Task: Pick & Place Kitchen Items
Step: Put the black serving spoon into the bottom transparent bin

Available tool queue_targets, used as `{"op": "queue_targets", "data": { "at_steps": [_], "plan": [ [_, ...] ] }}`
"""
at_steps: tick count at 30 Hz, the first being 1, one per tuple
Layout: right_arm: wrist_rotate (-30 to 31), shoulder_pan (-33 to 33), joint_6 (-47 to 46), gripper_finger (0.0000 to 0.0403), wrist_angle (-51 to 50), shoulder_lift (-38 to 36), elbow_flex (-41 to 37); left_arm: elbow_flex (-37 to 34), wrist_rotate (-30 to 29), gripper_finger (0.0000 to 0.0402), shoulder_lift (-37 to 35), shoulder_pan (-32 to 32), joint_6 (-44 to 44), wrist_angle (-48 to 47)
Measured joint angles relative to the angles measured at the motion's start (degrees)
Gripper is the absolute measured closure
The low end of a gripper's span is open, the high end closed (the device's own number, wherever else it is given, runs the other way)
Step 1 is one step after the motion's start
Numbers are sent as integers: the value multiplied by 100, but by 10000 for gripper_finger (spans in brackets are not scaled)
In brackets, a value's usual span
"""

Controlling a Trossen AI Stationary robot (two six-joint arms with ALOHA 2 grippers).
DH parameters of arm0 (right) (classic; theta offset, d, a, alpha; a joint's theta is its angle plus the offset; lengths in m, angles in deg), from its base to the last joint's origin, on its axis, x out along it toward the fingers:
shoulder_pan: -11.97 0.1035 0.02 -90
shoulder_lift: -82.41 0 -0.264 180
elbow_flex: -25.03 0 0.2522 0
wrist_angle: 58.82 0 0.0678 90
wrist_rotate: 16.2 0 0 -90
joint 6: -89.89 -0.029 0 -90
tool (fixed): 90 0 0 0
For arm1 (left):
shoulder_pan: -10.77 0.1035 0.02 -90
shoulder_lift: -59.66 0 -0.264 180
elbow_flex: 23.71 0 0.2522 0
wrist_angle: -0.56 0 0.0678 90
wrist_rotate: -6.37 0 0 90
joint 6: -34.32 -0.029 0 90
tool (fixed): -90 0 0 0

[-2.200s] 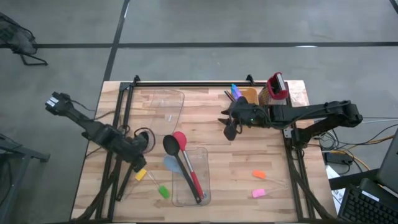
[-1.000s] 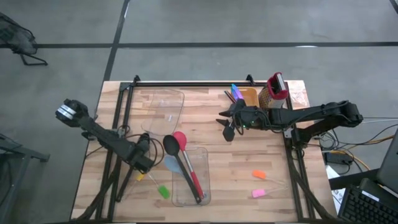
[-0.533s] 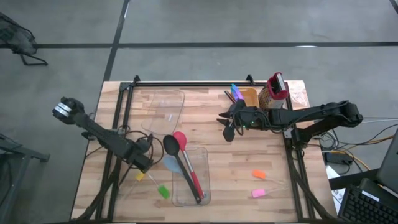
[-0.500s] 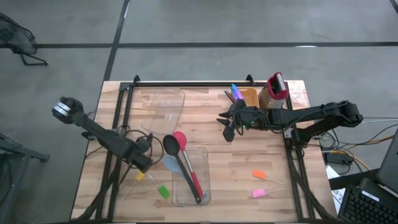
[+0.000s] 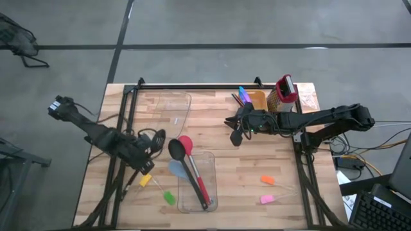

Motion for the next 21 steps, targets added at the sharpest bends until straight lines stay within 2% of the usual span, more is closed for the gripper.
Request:
{"op": "queue_targets", "data": {
  "at_steps": [5,13,17,21],
  "plan": [
    [0,-1,30,348,22,0,0,392,-953,379,-154,0,-602,809],
    [0,-1,107,343,191,3,0,137,-2297,373,88,88,-2660,4236],
    [0,-2,107,330,211,4,0,-13,-2706,370,453,193,-3101,4924],
    [0,-1,107,317,211,4,-3,-291,-2762,381,870,326,-3328,5893]
  ]
}}
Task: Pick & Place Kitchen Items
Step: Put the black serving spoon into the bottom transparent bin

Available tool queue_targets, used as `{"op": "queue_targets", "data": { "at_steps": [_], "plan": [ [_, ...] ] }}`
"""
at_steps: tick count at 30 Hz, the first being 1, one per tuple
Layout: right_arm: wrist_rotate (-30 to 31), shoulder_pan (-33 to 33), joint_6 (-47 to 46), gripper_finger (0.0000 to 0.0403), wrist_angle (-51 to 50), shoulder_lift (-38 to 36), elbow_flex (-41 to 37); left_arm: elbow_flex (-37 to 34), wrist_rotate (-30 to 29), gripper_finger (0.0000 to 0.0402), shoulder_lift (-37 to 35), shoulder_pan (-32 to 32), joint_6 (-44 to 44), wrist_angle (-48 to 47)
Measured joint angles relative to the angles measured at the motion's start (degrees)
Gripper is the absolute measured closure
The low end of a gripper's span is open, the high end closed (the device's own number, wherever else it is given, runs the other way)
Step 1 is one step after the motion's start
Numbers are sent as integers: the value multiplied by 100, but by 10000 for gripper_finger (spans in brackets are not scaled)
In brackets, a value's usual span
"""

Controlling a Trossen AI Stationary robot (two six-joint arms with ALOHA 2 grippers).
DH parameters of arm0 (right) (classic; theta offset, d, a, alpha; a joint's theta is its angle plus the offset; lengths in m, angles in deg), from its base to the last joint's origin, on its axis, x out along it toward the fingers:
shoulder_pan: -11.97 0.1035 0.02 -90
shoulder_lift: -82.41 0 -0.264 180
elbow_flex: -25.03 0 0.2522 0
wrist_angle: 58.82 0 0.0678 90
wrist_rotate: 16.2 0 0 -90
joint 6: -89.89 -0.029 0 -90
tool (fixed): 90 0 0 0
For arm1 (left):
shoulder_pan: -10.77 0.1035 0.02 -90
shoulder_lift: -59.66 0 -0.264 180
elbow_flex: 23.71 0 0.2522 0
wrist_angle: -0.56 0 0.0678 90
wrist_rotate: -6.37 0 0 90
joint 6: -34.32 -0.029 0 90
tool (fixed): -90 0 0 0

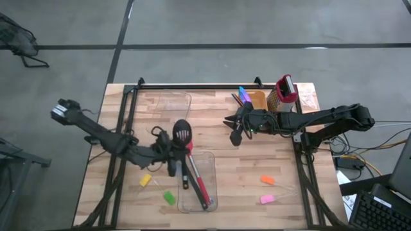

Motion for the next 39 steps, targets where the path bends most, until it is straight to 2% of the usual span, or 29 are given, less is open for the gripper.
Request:
{"op": "queue_targets", "data": {
  "at_steps": [2,9,13,18,21,26,35,39],
  "plan": [
    [-2,1,0,311,-6,0,-11,-110,99,381,169,8,32,311],
    [-4,1,24,294,-4,0,-19,-177,105,353,708,19,573,362],
    [-4,1,44,287,-4,0,-19,-179,119,369,977,19,630,478],
    [-4,1,46,279,-4,0,-19,-166,472,381,1182,54,711,582],
    [-4,1,46,276,-4,0,-19,-172,861,363,1258,109,989,569],
    [-4,1,46,270,20,0,-19,-172,1088,318,1348,117,843,564],
    [-4,1,46,280,20,0,-19,-172,2174,256,1292,263,1156,397],
    [-4,1,46,295,20,0,-19,-170,3141,241,1287,394,1731,4]
  ]
}}
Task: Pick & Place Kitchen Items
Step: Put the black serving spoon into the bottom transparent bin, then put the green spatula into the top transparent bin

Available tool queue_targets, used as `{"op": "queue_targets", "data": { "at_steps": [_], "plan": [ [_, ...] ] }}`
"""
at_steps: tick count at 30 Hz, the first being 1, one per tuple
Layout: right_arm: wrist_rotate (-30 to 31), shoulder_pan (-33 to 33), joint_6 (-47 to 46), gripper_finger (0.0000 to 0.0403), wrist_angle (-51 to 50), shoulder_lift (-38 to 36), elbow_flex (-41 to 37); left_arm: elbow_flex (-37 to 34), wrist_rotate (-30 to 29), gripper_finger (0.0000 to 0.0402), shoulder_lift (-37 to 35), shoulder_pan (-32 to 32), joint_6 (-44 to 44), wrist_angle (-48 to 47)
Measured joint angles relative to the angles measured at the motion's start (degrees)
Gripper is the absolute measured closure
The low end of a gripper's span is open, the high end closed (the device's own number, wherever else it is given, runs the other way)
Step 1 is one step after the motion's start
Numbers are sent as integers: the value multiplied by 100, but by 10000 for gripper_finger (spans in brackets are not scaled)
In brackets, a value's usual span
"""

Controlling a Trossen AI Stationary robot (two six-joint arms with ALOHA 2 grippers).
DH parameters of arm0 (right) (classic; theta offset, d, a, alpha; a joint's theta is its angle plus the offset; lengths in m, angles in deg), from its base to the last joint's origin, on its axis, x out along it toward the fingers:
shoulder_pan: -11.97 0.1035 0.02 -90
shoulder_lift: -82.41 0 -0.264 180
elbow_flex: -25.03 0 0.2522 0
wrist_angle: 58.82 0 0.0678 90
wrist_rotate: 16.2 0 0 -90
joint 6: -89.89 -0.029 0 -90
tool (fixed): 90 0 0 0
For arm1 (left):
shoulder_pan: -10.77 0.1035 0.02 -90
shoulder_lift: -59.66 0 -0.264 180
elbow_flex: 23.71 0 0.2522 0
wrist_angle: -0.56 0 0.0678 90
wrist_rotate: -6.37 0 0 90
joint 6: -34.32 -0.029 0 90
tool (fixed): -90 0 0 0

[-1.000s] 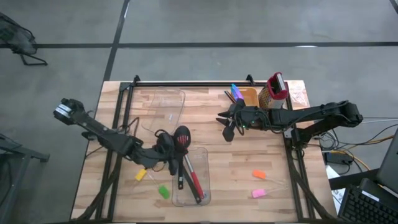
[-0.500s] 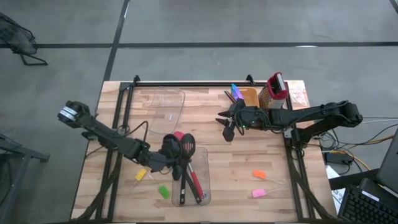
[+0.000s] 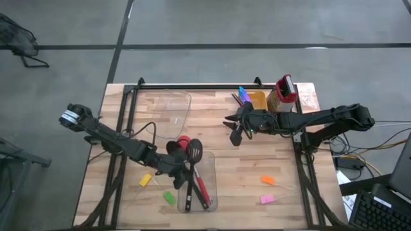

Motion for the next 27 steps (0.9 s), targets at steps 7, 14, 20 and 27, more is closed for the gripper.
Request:
{"op": "queue_targets", "data": {
  "at_steps": [7,14,20,27],
  "plan": [
    [-7,0,-2,322,0,-2,0,76,909,239,-79,86,63,-137],
    [-6,0,-2,344,4,-2,0,277,1141,239,-466,86,-392,-588],
    [-6,0,21,354,4,-2,0,299,1589,239,-960,-319,-1605,-1542],
    [-4,0,40,346,10,-4,-28,280,754,250,-1083,-1175,-1658,-2528]
  ]
}}
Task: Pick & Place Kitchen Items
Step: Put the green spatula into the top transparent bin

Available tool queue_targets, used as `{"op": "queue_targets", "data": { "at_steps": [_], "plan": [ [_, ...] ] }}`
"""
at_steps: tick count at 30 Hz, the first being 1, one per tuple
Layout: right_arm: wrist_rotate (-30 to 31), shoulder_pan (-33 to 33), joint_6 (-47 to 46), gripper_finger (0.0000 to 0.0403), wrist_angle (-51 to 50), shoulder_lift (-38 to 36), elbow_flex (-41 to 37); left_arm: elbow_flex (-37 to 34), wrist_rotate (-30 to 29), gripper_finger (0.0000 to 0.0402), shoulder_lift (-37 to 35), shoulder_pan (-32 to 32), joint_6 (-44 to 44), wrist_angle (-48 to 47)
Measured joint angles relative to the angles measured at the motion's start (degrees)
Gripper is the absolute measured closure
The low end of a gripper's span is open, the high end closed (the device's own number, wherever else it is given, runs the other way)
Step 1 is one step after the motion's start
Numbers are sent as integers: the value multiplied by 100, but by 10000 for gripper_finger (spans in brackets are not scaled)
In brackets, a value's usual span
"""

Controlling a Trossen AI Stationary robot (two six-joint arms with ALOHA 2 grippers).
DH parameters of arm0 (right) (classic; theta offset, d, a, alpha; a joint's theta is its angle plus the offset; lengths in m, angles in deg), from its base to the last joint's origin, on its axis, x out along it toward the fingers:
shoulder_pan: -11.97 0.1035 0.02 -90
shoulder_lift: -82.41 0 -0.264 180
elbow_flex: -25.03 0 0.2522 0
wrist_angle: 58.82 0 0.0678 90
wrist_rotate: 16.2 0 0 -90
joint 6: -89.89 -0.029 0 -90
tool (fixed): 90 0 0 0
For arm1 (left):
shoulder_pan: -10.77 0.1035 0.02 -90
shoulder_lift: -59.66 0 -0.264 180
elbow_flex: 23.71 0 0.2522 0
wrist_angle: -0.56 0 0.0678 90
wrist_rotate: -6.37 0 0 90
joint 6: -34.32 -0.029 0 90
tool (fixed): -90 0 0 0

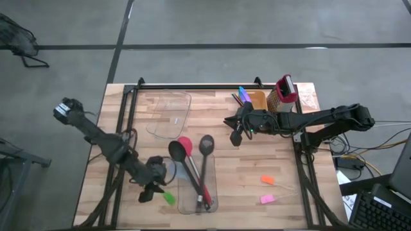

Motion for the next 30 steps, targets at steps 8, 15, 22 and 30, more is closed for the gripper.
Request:
{"op": "queue_targets", "data": {
  "at_steps": [8,15,22,30],
  "plan": [
    [2,0,-1,321,12,0,-3,-27,-525,269,250,-256,111,18],
    [2,0,-1,304,12,0,-3,-131,-345,271,536,-453,332,-17],
    [4,0,1,293,12,0,-15,-262,-797,263,943,-770,535,28],
    [4,0,-9,287,13,0,-41,-302,-950,211,1624,-853,-126,516]
  ]
}}
